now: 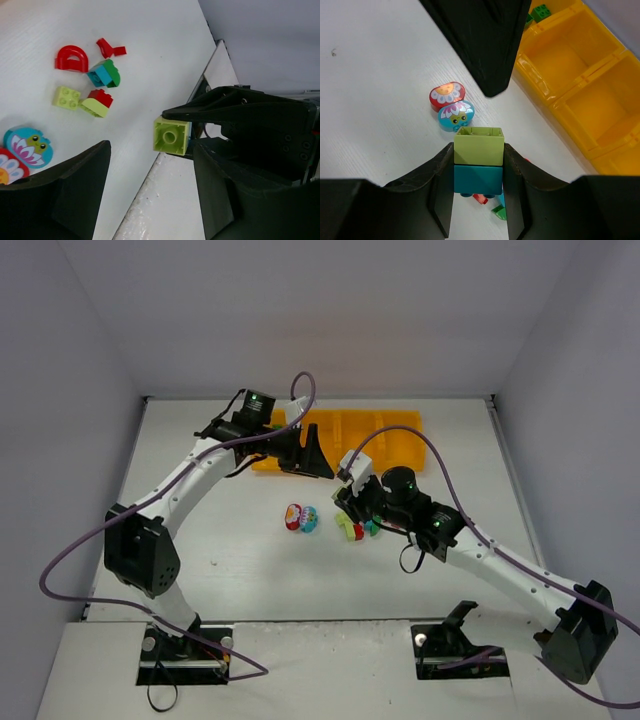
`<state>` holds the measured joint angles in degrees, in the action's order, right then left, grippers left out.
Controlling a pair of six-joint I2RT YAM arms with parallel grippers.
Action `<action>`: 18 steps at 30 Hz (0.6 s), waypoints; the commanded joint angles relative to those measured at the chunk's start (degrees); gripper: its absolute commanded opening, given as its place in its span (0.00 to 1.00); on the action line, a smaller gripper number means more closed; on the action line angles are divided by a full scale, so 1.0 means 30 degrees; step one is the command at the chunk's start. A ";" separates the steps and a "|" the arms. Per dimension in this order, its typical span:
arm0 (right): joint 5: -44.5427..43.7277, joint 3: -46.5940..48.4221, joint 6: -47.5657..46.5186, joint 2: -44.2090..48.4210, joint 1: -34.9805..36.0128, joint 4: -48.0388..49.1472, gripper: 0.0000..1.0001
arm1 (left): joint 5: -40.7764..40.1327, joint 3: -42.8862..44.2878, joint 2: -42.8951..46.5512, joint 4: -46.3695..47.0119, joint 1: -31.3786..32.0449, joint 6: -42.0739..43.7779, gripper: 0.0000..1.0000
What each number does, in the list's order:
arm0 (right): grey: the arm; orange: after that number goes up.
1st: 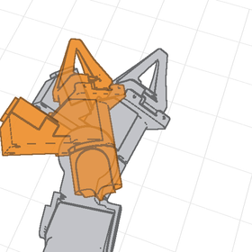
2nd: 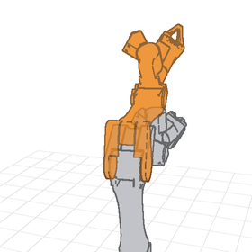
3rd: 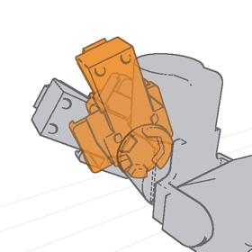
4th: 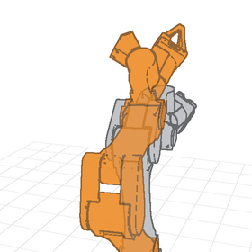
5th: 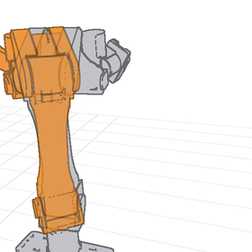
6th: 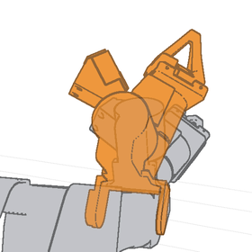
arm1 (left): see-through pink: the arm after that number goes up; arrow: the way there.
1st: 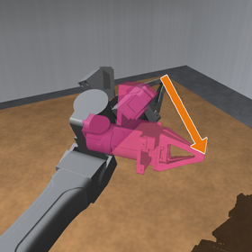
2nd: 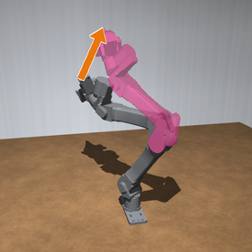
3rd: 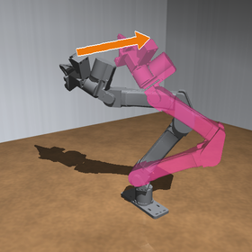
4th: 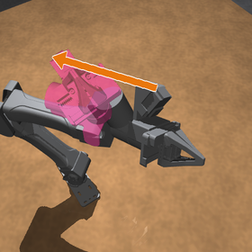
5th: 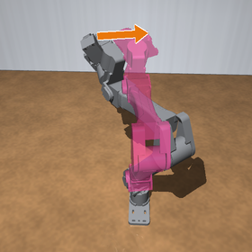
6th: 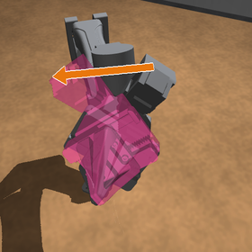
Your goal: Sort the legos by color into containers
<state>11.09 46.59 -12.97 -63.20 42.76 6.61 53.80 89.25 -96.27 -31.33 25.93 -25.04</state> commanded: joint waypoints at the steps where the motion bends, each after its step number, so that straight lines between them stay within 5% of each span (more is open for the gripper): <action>1: 0.0755 0.1169 -0.0305 0.0179 -0.0075 0.1341 0.06 | 0.1635 -0.0014 0.0566 0.1301 0.0612 -0.0267 0.61; 18: 0.1019 0.1463 -0.0276 -0.0115 -0.0046 0.1341 0.06 | 0.2397 0.0073 -0.0283 0.0864 0.1404 0.0553 0.56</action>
<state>13.04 47.92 -13.39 -63.33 42.76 6.61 58.37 87.39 -97.47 -30.00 29.69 -24.80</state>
